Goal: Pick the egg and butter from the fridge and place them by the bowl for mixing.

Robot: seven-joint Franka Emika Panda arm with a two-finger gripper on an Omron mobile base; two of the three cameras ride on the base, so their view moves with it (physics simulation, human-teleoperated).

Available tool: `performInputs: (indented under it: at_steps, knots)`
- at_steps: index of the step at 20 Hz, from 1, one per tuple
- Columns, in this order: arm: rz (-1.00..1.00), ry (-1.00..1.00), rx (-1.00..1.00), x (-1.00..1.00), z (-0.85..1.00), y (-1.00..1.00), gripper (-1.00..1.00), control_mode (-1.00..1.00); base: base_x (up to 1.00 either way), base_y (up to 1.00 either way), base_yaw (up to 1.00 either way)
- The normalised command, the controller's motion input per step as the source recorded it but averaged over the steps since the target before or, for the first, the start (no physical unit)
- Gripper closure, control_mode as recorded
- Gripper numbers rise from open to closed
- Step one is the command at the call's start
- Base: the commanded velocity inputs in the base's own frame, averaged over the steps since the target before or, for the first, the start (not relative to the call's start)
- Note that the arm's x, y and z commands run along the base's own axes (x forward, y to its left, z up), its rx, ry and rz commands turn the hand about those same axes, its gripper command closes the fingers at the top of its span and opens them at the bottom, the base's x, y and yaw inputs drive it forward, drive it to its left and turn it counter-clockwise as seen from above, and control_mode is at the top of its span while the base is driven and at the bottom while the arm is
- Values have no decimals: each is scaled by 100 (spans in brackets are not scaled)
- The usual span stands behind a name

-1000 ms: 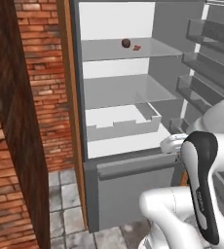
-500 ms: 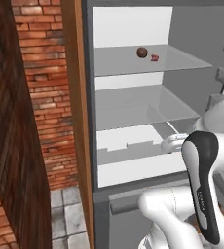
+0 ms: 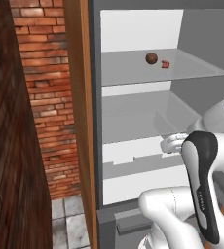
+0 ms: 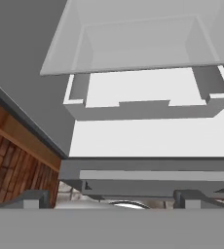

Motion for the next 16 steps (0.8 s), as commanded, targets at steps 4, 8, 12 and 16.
performInputs:
  at_steps: [4, 8, 12, 16]
  knots:
    - [0, 0, 0, 0, 0, 0, -100, 100, 0, 0, 0]
    - [0, 0, 0, 0, 0, 0, -100, 100, 0, 0, 0]
    - [0, 0, 0, 0, 0, 0, -100, 100, 0, 0, 0]
    - [0, 0, 0, 0, 0, 0, -100, 100, -2, 0, 0]
